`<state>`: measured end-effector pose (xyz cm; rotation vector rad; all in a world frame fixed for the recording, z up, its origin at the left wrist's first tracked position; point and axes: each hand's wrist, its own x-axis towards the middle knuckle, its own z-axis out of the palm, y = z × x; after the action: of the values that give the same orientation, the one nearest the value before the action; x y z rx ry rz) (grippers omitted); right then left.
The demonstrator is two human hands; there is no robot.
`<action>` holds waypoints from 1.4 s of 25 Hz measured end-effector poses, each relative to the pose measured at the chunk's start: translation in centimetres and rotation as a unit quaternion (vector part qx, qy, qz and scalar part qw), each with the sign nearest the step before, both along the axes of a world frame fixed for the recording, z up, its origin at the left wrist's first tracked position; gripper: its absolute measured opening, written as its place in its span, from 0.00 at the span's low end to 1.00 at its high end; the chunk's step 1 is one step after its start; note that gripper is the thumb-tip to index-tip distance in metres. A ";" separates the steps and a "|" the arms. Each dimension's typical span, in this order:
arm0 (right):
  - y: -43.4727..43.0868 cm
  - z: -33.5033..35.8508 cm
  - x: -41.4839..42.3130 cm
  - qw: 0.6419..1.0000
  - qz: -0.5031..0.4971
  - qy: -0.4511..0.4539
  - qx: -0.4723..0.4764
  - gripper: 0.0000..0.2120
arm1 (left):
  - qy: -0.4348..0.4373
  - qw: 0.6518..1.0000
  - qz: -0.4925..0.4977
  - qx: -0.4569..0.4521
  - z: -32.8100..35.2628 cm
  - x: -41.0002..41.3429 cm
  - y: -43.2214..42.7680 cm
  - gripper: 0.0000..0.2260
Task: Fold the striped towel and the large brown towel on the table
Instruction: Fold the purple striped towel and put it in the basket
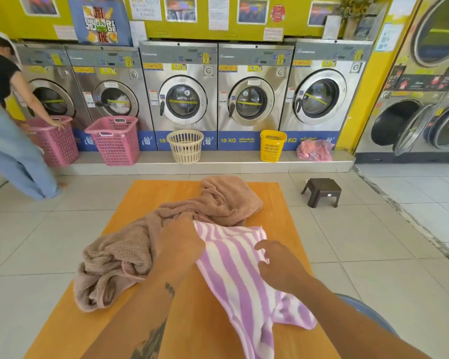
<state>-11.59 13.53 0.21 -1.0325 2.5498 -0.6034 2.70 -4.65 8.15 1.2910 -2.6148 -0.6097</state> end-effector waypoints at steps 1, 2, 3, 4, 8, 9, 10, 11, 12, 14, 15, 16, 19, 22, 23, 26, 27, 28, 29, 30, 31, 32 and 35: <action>-0.4 -0.3 -0.2 1.000 -0.005 -0.007 0.005 0.21 | 0.050 0.998 -0.002 -0.022 -0.1 0.6 -0.7 0.12; -0.8 -0.6 -0.1 1.000 -0.010 -0.016 0.012 0.23 | 0.106 0.994 -0.025 -0.034 -0.2 1.2 -1.5 0.15; -1.3 -1.0 -0.1 0.999 -0.019 -0.032 0.020 0.24 | 0.146 0.987 -0.058 -0.031 -0.5 1.9 -2.2 0.18; -1.6 -1.4 0.0 0.998 -0.028 -0.052 0.027 0.25 | 0.180 0.979 -0.089 -0.018 -1.1 2.4 -2.9 0.21; -2.5 -2.9 -1.1 0.993 -0.046 -0.093 0.048 0.30 | 0.192 0.973 -0.125 0.005 -4.0 3.9 -5.7 0.29; -2.8 -3.2 -1.6 0.993 -0.047 -0.094 0.050 0.31 | 0.193 0.974 -0.117 0.010 -4.6 4.2 -6.0 0.29; -3.1 -3.5 -2.2 0.993 -0.053 -0.100 0.045 0.31 | 0.200 0.974 -0.104 0.018 -5.3 4.4 -6.1 0.28; -3.3 -3.7 -2.8 0.990 -0.068 -0.118 0.038 0.31 | 0.205 0.974 -0.087 0.027 -5.7 4.6 -6.1 0.27; -3.6 -4.1 -3.4 0.986 -0.082 -0.139 0.029 0.31 | 0.209 0.975 -0.068 0.037 -6.2 4.7 -6.0 0.26; -4.2 -5.1 -4.7 0.977 -0.113 -0.181 0.011 0.31 | 0.209 0.975 -0.031 0.065 -7.1 4.9 -5.8 0.24; -4.6 -5.6 -5.4 0.971 -0.126 -0.206 -0.001 0.31 | 0.206 0.975 -0.019 0.080 -7.5 5.0 -5.8 0.23; -5.0 -6.1 -6.0 0.964 -0.134 -0.230 -0.011 0.30 | 0.198 0.976 -0.011 0.089 -7.8 5.0 -5.8 0.22; -6.2 -7.8 -7.0 0.954 -0.145 -0.261 -0.024 0.27 | 0.135 0.989 -0.016 0.055 -8.9 5.1 -5.2 0.21; -7.2 -8.8 -7.0 0.948 -0.155 -0.269 -0.069 0.20 | 0.089 0.996 -0.005 0.019 -9.6 4.9 -4.4 0.24; -7.4 -8.9 -7.0 0.945 -0.153 -0.278 -0.083 0.19 | 0.087 0.996 0.002 0.006 -9.8 4.7 -4.1 0.23; -7.4 -8.2 -7.0 0.945 -0.131 -0.279 -0.112 0.18 | 0.105 0.994 0.023 -0.027 -10.3 4.2 -3.6 0.15; -7.3 -7.8 -7.1 0.944 -0.126 -0.280 -0.123 0.17 | 0.111 0.993 0.029 -0.031 -10.4 4.1 -3.5 0.13; -7.0 -7.4 -7.4 0.941 -0.123 -0.284 -0.135 0.16 | 0.123 0.991 0.035 -0.033 -10.4 4.0 -3.3 0.11; -6.6 -6.9 -7.7 0.938 -0.120 -0.291 -0.145 0.15 | 0.138 0.989 0.040 -0.034 -10.5 3.9 -3.1 0.10; -6.0 -6.4 -8.0 0.935 -0.115 -0.299 -0.153 0.15 | 0.153 0.987 0.044 -0.035 -10.5 3.8 -3.0 0.10; -5.4 -5.9 -8.4 0.933 -0.109 -0.306 -0.158 0.15 | 0.166 0.984 0.047 -0.038 -10.5 3.7 -2.9 0.10; -4.8 -4.9 -8.6 0.931 -0.104 -0.309 -0.163 0.16 | 0.177 0.982 0.047 -0.043 -10.4 3.6 -2.8 0.10; -3.1 -1.5 -8.6 0.932 -0.094 -0.297 -0.185 0.16 | 0.220 0.973 0.005 -0.064 -10.0 2.8 -3.0 0.08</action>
<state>-20.22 10.43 -1.24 -0.5755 2.0402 -1.2679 5.54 -7.60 -1.86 0.9952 -2.2420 -0.6291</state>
